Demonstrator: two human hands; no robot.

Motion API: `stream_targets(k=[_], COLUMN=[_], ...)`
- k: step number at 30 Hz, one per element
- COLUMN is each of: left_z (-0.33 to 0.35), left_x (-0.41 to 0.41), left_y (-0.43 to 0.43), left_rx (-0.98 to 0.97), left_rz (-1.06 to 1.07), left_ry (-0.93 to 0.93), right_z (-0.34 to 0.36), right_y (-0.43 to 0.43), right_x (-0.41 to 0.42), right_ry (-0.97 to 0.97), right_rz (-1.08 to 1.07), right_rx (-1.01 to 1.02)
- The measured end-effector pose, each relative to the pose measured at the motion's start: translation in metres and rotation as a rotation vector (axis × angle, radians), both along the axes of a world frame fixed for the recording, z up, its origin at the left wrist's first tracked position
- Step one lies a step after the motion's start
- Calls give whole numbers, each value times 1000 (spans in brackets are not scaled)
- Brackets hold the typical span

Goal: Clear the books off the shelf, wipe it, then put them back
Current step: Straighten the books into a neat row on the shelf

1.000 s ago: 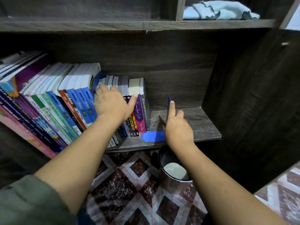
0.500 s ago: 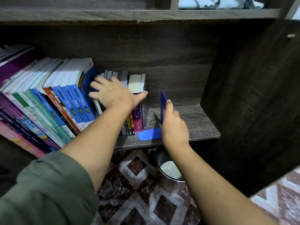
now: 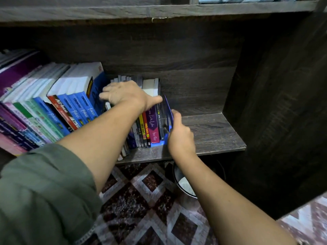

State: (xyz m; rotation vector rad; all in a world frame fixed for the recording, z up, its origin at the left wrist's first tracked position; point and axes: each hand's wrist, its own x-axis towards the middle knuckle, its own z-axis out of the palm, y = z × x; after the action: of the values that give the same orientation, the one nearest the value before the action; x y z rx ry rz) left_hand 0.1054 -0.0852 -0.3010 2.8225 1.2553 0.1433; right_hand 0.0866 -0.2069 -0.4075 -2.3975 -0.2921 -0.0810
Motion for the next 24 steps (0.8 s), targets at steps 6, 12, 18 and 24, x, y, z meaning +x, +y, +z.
stream_targets(k=[6, 12, 18, 24], left_z=[-2, -19, -39, -42], left_x=[0, -13, -47, -57], left_y=[8, 23, 45, 48], left_rx=[1, 117, 390, 502], left_rz=[0, -75, -430, -496], left_ry=[-10, -11, 63, 36], right_z=[-7, -14, -15, -11], right_y=[37, 56, 51, 44], right_x=[12, 23, 27, 35], right_ry=[64, 87, 64, 130], right_rz=[-32, -71, -10, 107], right_rx=[70, 120, 114, 138])
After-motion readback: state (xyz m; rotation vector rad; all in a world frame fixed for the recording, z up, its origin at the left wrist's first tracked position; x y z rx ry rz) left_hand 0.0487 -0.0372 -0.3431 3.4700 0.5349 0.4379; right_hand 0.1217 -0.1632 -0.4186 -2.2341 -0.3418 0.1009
